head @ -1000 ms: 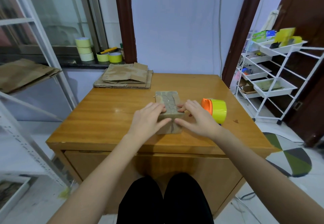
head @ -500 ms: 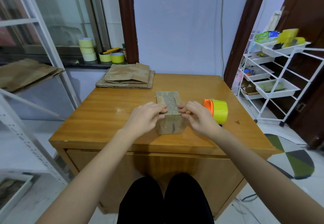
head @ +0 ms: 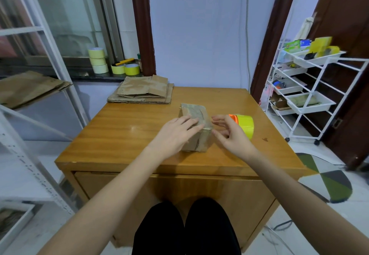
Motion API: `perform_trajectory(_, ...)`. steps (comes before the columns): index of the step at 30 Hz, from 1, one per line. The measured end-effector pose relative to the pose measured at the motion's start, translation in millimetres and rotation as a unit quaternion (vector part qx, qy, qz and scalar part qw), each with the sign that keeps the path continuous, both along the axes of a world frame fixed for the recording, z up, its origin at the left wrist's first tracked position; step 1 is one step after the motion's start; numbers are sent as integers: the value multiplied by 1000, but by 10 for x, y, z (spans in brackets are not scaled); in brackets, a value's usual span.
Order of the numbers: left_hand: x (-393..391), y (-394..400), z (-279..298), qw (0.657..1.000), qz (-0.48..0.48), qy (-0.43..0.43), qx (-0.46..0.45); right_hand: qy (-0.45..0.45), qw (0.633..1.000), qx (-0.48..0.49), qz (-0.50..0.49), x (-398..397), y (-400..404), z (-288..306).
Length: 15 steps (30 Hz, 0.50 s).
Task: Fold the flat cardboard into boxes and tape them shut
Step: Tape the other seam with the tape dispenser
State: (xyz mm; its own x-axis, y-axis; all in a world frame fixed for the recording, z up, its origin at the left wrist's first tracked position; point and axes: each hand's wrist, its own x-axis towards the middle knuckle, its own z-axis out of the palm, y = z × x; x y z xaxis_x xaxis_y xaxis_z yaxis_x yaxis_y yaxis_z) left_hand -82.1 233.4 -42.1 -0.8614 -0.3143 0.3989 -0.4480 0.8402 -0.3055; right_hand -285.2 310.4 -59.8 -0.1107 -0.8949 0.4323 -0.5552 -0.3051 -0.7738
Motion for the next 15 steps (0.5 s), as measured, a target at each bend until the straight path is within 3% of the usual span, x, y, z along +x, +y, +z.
perform_trajectory(9, 10, 45, -42, 996, 18, 78, -38, 30, 994, 100, -39, 121, 78, -203)
perform_trajectory(15, -28, 50, 18, 989, 37, 130, -67, 49, 996, 50, -63, 269, 56, -191)
